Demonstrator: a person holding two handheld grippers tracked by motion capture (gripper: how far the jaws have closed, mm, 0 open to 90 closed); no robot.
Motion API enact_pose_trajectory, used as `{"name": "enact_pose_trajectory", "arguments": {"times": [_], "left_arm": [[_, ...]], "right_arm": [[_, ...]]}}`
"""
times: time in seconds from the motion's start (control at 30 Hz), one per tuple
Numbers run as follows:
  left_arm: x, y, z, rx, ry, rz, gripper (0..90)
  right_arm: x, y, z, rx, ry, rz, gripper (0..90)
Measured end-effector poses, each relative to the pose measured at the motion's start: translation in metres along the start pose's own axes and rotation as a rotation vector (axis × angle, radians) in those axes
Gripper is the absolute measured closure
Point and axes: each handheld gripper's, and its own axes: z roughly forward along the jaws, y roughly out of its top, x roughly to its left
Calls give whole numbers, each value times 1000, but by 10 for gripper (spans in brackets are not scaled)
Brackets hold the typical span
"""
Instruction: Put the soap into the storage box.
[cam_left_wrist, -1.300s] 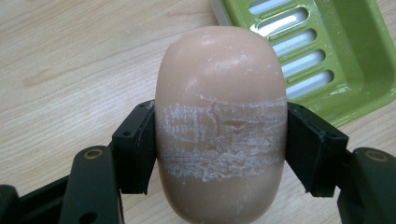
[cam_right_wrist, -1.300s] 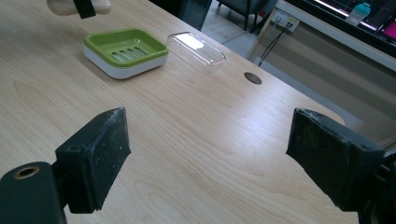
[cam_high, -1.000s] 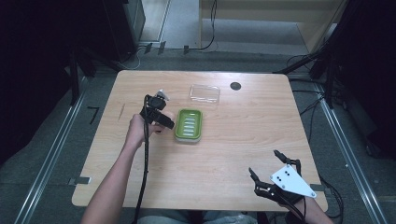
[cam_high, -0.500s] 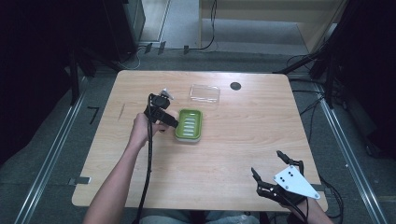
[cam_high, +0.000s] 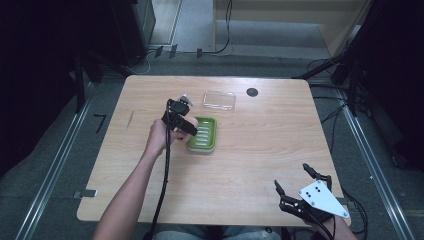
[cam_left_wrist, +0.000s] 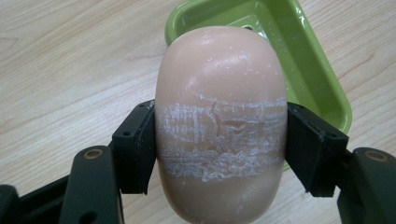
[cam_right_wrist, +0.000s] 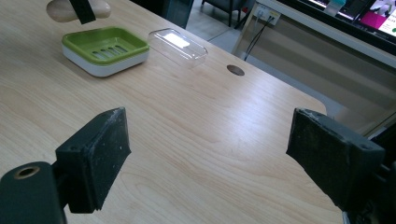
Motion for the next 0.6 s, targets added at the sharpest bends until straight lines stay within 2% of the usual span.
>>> {"name": "enact_pose_trajectory", "arguments": {"times": [0.27, 0.37, 0.43, 0.6], "left_arm": [[-8, 7, 5, -8, -7, -10, 338], [-11, 10, 7, -17, -24, -21, 338], [-14, 12, 9, -17, -5, -22, 338], [-20, 16, 16, -22, -11, -36, 338]], "right_arm": [[-1, -3, -4, 14, -10, 0, 131], [-2, -4, -6, 18, -17, 4, 131], [-2, -4, -6, 18, -19, 4, 131], [-4, -6, -10, 19, -32, 9, 131]]}}
